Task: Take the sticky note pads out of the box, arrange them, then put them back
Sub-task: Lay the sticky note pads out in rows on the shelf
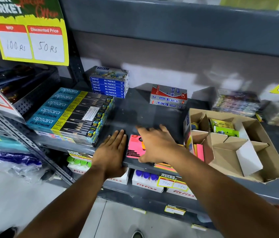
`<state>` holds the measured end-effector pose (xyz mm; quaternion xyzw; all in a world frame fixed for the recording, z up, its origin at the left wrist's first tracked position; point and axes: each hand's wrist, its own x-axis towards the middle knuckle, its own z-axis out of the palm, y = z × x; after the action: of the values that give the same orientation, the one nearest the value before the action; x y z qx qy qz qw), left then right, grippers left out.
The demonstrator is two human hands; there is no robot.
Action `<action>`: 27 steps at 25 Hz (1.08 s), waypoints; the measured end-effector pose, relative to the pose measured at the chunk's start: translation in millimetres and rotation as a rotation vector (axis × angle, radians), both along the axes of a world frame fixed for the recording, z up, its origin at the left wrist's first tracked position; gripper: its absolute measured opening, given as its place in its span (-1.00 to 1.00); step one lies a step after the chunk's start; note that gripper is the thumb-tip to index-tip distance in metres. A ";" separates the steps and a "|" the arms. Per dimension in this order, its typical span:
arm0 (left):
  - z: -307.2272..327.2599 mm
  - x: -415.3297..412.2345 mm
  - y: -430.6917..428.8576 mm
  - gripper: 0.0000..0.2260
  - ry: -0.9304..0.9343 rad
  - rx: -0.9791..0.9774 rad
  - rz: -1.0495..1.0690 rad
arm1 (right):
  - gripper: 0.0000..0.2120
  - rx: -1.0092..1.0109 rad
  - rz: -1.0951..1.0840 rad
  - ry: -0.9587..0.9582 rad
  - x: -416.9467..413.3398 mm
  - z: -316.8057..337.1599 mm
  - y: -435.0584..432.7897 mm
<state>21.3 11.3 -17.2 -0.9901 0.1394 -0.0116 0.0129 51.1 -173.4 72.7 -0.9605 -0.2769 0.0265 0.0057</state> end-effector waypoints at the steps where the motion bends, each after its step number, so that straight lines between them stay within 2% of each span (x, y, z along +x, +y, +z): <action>1: 0.3 0.0 -0.1 -0.04 -0.004 -0.008 0.001 | -0.04 -0.012 -0.011 0.009 1.6 -5.9 1.9; 5: 1.3 -1.0 -0.6 -0.08 -0.007 -0.027 0.014 | -0.01 -0.047 -0.029 0.053 1.9 -19.6 7.0; 10: -0.2 -0.3 -0.4 -0.11 -0.009 -0.030 0.022 | 0.07 0.098 -0.039 0.112 0.7 10.9 -20.0; 15: 1.1 -2.4 -1.8 -0.14 -0.032 -0.020 0.026 | 0.06 -0.135 -0.054 0.174 -10.4 26.0 -71.1; 17: 2.9 -3.7 -2.3 -0.17 -0.044 -0.031 0.019 | 0.04 -0.144 -0.056 0.151 -13.6 18.5 -72.6; 21: 2.7 -3.7 -2.9 -0.18 -0.044 -0.041 0.011 | 0.00 -0.040 -0.077 0.142 -5.5 29.0 -72.8; 24: 0.6 -2.5 -2.2 -0.15 -0.017 -0.038 0.019 | -0.05 0.116 -0.083 0.093 22.5 40.9 -60.1; 27: -1.0 -2.1 0.0 -0.19 -0.030 -0.040 0.015 | -0.01 0.191 -0.098 0.118 58.2 34.0 -33.1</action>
<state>19.2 11.3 -18.3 -0.9909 0.1314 -0.0293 -0.0046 109.3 -206.5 106.7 -0.9648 -0.2298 0.0562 0.1148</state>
